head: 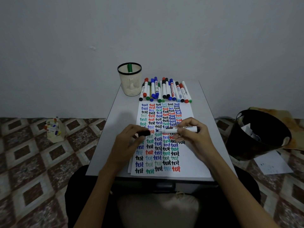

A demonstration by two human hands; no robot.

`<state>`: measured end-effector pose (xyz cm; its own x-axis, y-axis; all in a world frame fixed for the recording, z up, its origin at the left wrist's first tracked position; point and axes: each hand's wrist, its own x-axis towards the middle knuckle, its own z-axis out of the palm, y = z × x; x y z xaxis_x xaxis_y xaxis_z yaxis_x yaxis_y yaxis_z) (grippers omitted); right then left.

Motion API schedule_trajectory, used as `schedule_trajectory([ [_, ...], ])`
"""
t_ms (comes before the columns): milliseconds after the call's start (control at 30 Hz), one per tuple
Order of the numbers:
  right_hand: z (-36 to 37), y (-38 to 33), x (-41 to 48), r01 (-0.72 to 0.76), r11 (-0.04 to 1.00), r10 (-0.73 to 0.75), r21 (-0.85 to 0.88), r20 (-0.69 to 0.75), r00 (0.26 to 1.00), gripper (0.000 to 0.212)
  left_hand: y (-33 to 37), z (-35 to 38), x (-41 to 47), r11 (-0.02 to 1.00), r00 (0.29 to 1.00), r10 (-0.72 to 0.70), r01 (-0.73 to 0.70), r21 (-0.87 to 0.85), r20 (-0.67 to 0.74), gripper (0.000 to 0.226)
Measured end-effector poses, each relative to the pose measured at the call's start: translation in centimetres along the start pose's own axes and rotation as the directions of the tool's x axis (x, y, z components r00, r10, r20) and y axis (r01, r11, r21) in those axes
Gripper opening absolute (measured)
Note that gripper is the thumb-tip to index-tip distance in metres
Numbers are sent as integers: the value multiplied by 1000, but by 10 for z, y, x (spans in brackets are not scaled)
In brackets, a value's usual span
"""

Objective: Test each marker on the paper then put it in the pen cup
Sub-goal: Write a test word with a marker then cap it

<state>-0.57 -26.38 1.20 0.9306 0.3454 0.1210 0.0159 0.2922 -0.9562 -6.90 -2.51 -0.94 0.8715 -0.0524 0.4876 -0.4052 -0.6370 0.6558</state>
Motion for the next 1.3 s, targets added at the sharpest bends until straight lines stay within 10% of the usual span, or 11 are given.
schedule_trajectory([
  [767, 20, 16, -1, -32, 976, 65, -214, 147, 987, 17, 6, 2, -6, 856, 971, -239, 204, -476, -15, 25],
  [1300, 34, 21, -5, -80, 977, 98, -197, 81, 992, 8, -4, -1, -6, 969, 987, -69, 30, -247, -148, 21],
])
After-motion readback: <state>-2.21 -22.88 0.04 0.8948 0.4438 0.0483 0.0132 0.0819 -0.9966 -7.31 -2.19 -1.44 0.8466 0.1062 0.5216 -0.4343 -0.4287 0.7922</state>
